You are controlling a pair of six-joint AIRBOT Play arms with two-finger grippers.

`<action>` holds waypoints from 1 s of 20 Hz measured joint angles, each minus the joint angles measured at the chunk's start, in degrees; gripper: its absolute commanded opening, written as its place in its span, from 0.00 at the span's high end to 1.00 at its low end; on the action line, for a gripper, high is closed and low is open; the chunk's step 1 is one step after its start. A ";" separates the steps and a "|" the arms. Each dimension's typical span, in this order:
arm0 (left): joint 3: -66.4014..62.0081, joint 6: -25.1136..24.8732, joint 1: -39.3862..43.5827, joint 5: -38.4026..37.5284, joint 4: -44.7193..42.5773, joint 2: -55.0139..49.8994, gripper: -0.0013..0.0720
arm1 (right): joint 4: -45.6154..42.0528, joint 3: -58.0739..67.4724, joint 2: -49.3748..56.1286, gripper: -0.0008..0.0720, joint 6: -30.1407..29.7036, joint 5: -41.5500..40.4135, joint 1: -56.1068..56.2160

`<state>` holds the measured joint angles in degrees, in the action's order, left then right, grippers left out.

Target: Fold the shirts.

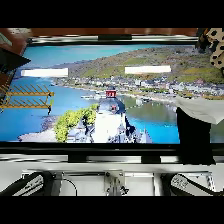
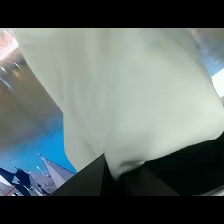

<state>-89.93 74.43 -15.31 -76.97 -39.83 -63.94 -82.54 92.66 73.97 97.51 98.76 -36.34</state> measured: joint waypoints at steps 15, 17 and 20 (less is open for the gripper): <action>0.00 -1.95 0.00 0.33 0.04 0.00 0.94 | -13.79 -34.97 -14.62 0.90 4.37 -1.09 0.00; 0.00 -1.95 0.00 0.37 0.04 0.00 0.94 | -14.14 -37.99 -15.30 0.89 5.03 -2.56 0.00; 0.00 -1.95 0.00 0.39 0.04 0.00 0.94 | -14.80 -40.41 -15.76 0.90 5.90 -4.55 0.00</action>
<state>-89.93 72.49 -15.31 -76.58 -39.79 -63.94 -97.34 52.25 58.22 103.42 94.21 -36.34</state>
